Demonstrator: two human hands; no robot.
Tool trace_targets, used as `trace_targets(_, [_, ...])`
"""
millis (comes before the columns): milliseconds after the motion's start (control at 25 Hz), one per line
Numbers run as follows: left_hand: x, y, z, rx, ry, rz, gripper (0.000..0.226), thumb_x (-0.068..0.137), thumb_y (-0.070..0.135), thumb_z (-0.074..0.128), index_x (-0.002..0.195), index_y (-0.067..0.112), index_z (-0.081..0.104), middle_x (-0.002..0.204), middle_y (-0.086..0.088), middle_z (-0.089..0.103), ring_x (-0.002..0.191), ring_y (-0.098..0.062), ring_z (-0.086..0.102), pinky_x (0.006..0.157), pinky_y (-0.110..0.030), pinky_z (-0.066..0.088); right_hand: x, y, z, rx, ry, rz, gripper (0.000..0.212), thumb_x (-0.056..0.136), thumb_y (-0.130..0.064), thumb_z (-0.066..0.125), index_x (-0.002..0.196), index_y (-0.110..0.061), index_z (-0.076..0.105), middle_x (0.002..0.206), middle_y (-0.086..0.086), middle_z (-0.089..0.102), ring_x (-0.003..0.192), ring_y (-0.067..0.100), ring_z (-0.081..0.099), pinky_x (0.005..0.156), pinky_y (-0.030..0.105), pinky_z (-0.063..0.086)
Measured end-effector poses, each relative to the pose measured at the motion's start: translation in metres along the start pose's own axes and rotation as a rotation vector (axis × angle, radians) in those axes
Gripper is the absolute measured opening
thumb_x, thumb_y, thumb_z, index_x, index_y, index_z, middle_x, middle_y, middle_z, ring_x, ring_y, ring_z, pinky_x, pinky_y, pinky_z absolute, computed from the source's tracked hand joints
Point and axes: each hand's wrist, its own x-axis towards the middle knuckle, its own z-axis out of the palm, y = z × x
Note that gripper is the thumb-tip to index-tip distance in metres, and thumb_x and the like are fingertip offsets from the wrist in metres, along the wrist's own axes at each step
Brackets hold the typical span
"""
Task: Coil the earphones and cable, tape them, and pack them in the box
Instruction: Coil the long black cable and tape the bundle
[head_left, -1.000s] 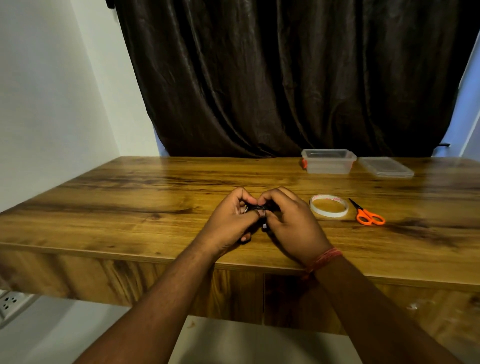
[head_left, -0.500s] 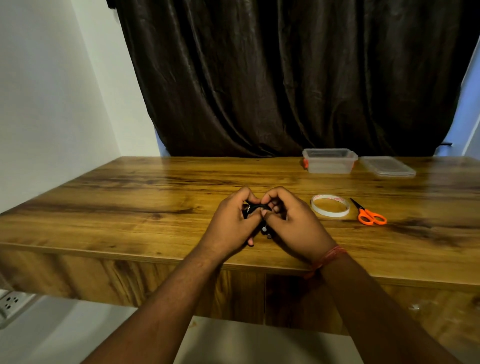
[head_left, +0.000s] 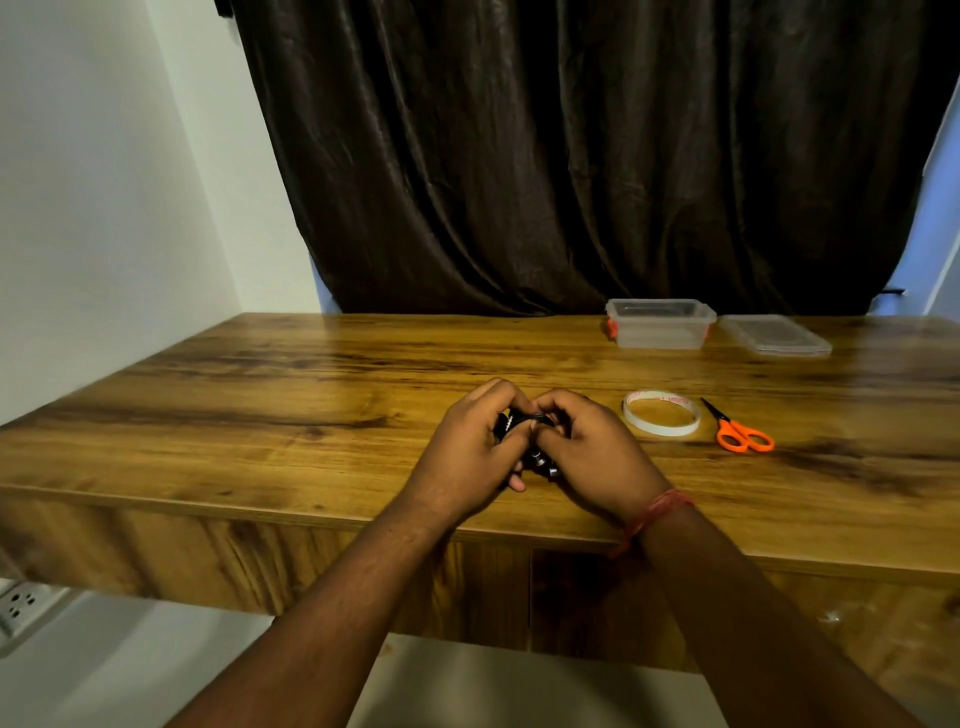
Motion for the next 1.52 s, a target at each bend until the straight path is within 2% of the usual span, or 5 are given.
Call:
trace_targets(200, [0.002, 0.0, 0.001, -0.05, 0.022, -0.01, 0.002, 0.094, 0.007, 0.061, 0.094, 0.008, 0.059, 0.099, -0.001, 0.052, 0.06, -0.018, 0.064, 0.05, -0.037, 0.06, 0.001, 0.001, 0.001, -0.038, -0.024, -0.001, 0.013, 0.099, -0.018, 0.053, 0.102, -0.027, 0.061, 0.087, -0.009, 0.069, 0.076, -0.004, 0.065, 0.065, 0.011, 0.046])
trace_targets(400, [0.002, 0.0, 0.0, -0.06, -0.004, 0.013, 0.004, 0.094, 0.01, 0.062, 0.097, 0.013, 0.061, 0.1, 0.004, 0.049, 0.061, -0.02, 0.067, 0.053, -0.037, 0.061, 0.003, 0.007, 0.0, 0.35, -0.062, 0.045, 0.02, 0.084, -0.015, 0.059, 0.099, -0.027, 0.066, 0.091, 0.01, 0.068, 0.081, 0.026, 0.064, 0.078, 0.049, 0.052])
trace_targets(840, [-0.002, 0.005, -0.001, -0.026, -0.084, 0.072, 0.003, 0.093, 0.008, 0.062, 0.096, 0.008, 0.064, 0.1, 0.0, 0.053, 0.065, -0.018, 0.067, 0.056, -0.032, 0.06, 0.004, 0.005, -0.012, 0.74, -0.026, 0.25, 0.011, 0.094, 0.004, 0.055, 0.097, 0.0, 0.065, 0.083, 0.016, 0.066, 0.073, 0.023, 0.064, 0.077, 0.036, 0.053])
trace_targets(1280, [-0.002, 0.006, 0.0, 0.012, -0.133, 0.042, 0.003, 0.092, 0.004, 0.062, 0.095, 0.006, 0.064, 0.095, -0.002, 0.057, 0.063, -0.008, 0.065, 0.058, -0.018, 0.054, 0.004, 0.011, -0.011, 0.267, 0.122, 0.051, 0.024, 0.089, -0.002, 0.065, 0.086, -0.026, 0.068, 0.081, 0.003, 0.063, 0.079, 0.017, 0.062, 0.076, 0.038, 0.054])
trace_targets(1520, [-0.001, 0.006, 0.001, 0.004, -0.157, -0.007, 0.004, 0.092, 0.006, 0.063, 0.095, 0.004, 0.065, 0.096, -0.007, 0.061, 0.065, -0.01, 0.066, 0.059, -0.018, 0.054, 0.0, 0.005, -0.015, 0.496, 0.099, 0.139, 0.021, 0.085, 0.008, 0.066, 0.095, -0.011, 0.066, 0.084, 0.008, 0.066, 0.081, 0.02, 0.065, 0.075, 0.034, 0.056])
